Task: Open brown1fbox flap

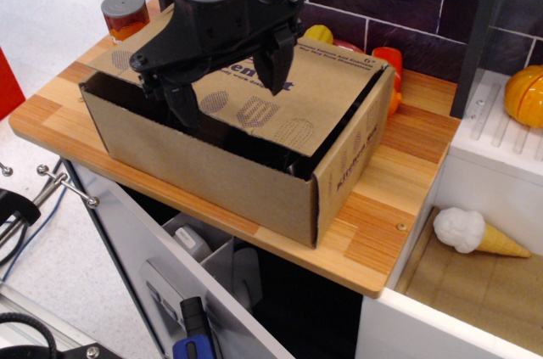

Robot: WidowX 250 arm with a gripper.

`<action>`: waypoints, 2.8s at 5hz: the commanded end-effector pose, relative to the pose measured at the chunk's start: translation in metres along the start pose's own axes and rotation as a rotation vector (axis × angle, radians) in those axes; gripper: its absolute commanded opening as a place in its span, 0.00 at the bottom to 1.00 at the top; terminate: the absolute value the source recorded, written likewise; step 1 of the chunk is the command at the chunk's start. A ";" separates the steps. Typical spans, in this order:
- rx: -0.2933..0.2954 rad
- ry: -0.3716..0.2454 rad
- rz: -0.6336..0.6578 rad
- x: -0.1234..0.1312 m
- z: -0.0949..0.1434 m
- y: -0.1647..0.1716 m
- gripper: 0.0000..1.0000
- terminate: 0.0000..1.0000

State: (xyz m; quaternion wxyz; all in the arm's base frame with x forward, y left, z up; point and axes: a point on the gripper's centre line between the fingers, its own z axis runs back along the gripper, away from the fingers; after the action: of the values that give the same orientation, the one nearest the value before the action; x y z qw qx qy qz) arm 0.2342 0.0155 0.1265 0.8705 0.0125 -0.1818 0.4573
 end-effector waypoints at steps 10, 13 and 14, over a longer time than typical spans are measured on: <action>-0.322 -0.254 0.038 0.022 -0.016 -0.033 1.00 0.00; -0.320 -0.358 0.059 0.049 0.031 -0.074 1.00 0.00; -0.335 -0.378 0.044 0.055 0.041 -0.094 1.00 0.00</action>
State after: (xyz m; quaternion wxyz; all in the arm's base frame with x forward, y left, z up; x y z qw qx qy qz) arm 0.3248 -0.0036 0.1864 0.8049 -0.0440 -0.4035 0.4329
